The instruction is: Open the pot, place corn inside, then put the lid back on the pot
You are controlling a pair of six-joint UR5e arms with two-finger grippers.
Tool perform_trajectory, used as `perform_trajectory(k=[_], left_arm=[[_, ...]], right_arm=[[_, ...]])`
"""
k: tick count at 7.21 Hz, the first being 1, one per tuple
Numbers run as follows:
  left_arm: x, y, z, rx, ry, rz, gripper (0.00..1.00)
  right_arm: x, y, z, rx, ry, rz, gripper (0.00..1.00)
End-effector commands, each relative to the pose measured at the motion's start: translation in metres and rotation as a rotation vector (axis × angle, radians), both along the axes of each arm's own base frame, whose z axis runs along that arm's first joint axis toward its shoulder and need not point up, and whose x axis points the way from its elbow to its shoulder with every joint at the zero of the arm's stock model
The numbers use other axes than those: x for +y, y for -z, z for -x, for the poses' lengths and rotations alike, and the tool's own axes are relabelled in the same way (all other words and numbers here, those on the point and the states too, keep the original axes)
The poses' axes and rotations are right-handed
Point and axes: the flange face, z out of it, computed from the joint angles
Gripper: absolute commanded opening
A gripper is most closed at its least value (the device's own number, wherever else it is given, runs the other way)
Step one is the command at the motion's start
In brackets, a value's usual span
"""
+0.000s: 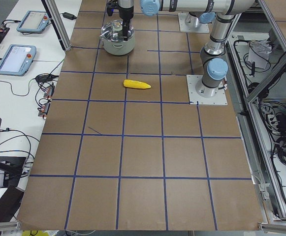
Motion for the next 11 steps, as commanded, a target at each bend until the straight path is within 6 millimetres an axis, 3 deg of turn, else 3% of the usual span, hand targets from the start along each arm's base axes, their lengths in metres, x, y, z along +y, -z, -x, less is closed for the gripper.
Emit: perform_trajectory(k=[1,5,8,9,11], left_arm=[[0.0,0.0,0.0,0.0,-0.001,0.0,1.0],[0.0,0.0,0.001,-0.001,0.0,-0.001,1.0],[0.002,0.001,0.001,-0.001,0.0,-0.002,1.0],[0.002,-0.009,0.001,-0.003,0.002,0.01,1.0],[0.002,-0.002,0.001,-0.003,0.002,-0.008,1.0]], right_arm=[[-0.008,0.024,-0.022,0.012,-0.004,0.023,0.99],[-0.024,0.059,-0.036,0.031,0.016,0.043,0.99],[-0.037,0.063,-0.055,0.053,0.005,0.066,0.99],[-0.037,0.064,-0.056,0.052,0.014,0.066,0.99],[-0.037,0.065,-0.055,0.055,0.015,0.057,0.94]])
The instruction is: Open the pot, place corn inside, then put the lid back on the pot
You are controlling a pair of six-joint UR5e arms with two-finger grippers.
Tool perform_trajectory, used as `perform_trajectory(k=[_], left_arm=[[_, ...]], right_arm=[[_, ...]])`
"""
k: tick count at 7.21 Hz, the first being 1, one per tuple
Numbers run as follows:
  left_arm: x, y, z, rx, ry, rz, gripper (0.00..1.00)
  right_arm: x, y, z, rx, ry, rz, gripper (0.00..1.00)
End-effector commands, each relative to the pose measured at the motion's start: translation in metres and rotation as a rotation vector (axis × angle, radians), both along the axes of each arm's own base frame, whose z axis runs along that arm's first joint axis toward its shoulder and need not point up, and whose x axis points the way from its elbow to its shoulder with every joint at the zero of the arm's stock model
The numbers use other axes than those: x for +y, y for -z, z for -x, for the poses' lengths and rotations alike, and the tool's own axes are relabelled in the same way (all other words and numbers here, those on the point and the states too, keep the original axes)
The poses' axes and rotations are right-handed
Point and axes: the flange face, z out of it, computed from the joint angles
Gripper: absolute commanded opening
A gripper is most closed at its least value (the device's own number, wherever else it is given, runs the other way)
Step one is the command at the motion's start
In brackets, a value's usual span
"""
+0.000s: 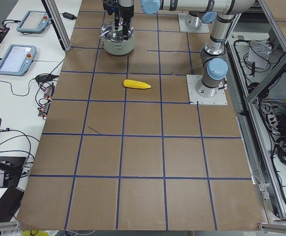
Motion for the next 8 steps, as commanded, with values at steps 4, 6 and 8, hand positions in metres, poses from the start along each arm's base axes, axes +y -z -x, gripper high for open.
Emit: perform_trajectory(k=[4,6,8], left_arm=[[0.0028,0.0015,0.0035,0.001,0.008,-0.006,1.0],[0.0034,0.0052,0.0029,0.003,0.005,-0.013,1.0],[0.0035,0.0015,0.0037,0.003,0.008,-0.006,1.0]], right_arm=[[-0.0004,0.0013,-0.0004,0.0,0.0,-0.005,0.42],[-0.0007,-0.0014,-0.0009,-0.007,-0.002,-0.001,0.39],[-0.0042,-0.0062,0.0012,-0.018,-0.004,0.003,0.34]])
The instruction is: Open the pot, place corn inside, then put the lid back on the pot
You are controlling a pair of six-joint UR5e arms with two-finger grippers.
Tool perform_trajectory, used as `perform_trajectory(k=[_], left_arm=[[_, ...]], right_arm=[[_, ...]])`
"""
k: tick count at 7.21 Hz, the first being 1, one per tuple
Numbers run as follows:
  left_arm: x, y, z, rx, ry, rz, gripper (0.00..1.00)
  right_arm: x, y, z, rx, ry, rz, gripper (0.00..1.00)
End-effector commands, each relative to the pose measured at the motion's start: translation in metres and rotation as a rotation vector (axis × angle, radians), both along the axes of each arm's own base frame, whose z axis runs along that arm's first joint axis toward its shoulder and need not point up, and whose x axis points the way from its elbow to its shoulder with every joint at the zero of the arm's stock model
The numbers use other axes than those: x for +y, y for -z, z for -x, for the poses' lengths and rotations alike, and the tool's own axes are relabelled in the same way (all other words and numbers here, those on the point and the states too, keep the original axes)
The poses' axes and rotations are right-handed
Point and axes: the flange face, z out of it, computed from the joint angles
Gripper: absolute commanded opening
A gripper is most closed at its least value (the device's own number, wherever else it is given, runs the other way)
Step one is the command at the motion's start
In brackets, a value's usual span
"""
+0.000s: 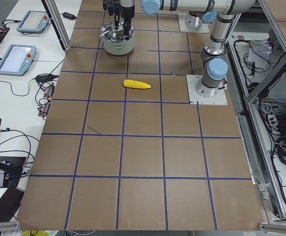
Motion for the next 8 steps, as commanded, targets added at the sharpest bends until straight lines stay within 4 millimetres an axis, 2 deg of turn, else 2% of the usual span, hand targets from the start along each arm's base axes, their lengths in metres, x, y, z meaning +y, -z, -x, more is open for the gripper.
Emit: perform_trajectory(k=[1,2,3,4,5,6,8], left_arm=[[0.001,0.001,0.001,0.0,0.001,-0.002,1.0],[0.0,0.002,0.0,0.0,-0.002,-0.002,1.0],[-0.003,0.0,0.0,0.003,-0.002,0.002,1.0],[-0.001,0.004,0.0,0.003,-0.002,-0.005,1.0],[-0.003,-0.004,-0.001,0.002,-0.003,0.01,1.0],[0.0,-0.001,-0.001,0.0,-0.002,0.002,1.0],[-0.003,0.008,-0.008,-0.007,0.047,-0.015,1.0]], right_arm=[[-0.006,-0.014,0.005,-0.014,0.005,0.008,0.34],[-0.008,-0.025,0.01,-0.033,0.005,0.005,0.34],[-0.005,-0.052,0.019,-0.025,-0.013,-0.002,0.35],[-0.007,-0.089,0.05,-0.013,-0.027,-0.02,0.35],[-0.001,-0.114,0.081,-0.008,-0.036,-0.035,0.36],[0.005,-0.132,0.106,-0.003,-0.032,-0.048,0.36],[0.017,-0.164,0.143,-0.002,0.004,-0.038,0.37]])
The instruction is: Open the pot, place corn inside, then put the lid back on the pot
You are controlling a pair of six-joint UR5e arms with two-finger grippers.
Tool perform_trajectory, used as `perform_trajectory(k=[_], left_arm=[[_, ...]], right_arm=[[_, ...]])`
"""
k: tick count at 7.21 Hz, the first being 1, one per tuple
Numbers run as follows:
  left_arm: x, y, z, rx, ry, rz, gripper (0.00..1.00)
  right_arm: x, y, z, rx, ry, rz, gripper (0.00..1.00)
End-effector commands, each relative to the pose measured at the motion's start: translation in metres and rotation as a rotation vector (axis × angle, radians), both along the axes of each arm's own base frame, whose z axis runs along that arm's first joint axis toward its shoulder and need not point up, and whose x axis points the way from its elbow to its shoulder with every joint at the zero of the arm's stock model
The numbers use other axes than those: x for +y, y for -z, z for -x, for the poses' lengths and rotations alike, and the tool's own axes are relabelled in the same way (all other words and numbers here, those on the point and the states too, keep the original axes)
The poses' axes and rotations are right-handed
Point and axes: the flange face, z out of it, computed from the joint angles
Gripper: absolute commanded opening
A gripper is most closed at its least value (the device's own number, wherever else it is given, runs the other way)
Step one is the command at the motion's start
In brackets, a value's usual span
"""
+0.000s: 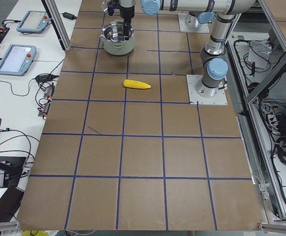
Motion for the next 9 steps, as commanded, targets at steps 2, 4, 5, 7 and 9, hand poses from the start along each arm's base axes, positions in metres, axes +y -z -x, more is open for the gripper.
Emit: perform_trajectory(k=[2,4,5,7,9], left_arm=[[-0.004,0.043,-0.046,-0.01,0.075,-0.074,1.0],[0.01,0.092,-0.074,-0.02,0.116,-0.019,1.0],[0.022,0.121,-0.072,-0.013,0.111,-0.036,1.0],[0.038,0.174,-0.07,-0.011,0.112,-0.024,1.0],[0.043,0.197,-0.078,-0.015,0.1,-0.032,1.0]], right_arm=[[0.027,-0.049,0.083,0.01,0.099,-0.041,0.37],[0.053,-0.069,0.115,0.016,0.124,-0.094,0.37],[0.061,-0.077,0.116,0.023,0.121,-0.09,0.37],[0.071,-0.089,0.116,0.025,0.126,-0.071,0.37],[0.085,-0.094,0.115,0.025,0.138,-0.097,0.37]])
